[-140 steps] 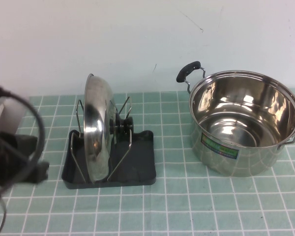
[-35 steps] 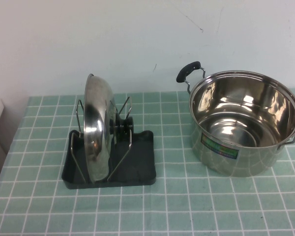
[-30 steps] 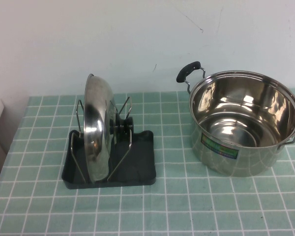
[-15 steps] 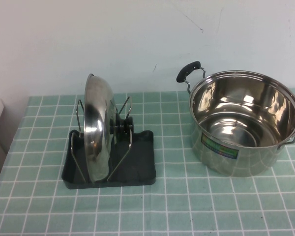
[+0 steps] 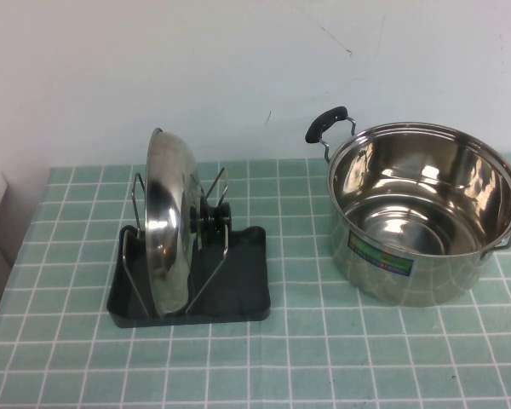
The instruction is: Put pot lid on rack
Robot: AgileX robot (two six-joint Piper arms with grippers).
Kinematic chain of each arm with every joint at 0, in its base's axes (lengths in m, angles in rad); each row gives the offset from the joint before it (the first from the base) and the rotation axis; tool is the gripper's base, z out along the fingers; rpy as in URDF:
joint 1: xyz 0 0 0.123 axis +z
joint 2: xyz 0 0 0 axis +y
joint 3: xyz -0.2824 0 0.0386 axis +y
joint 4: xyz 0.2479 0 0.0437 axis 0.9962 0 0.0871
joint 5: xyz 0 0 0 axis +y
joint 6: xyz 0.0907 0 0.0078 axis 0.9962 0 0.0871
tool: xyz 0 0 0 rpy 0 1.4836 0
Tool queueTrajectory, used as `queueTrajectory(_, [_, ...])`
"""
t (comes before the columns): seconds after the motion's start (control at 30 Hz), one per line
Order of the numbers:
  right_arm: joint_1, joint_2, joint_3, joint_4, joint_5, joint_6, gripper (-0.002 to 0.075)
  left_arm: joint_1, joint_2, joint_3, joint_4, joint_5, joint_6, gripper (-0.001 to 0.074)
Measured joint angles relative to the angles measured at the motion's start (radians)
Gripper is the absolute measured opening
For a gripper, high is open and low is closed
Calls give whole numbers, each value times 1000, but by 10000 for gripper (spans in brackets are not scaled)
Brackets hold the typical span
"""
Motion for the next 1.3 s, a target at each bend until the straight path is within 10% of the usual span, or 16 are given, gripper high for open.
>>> queueTrajectory(1.3, [-138,-1,-1,-68,3,243,-1,0,0,0,0,0,2,-2])
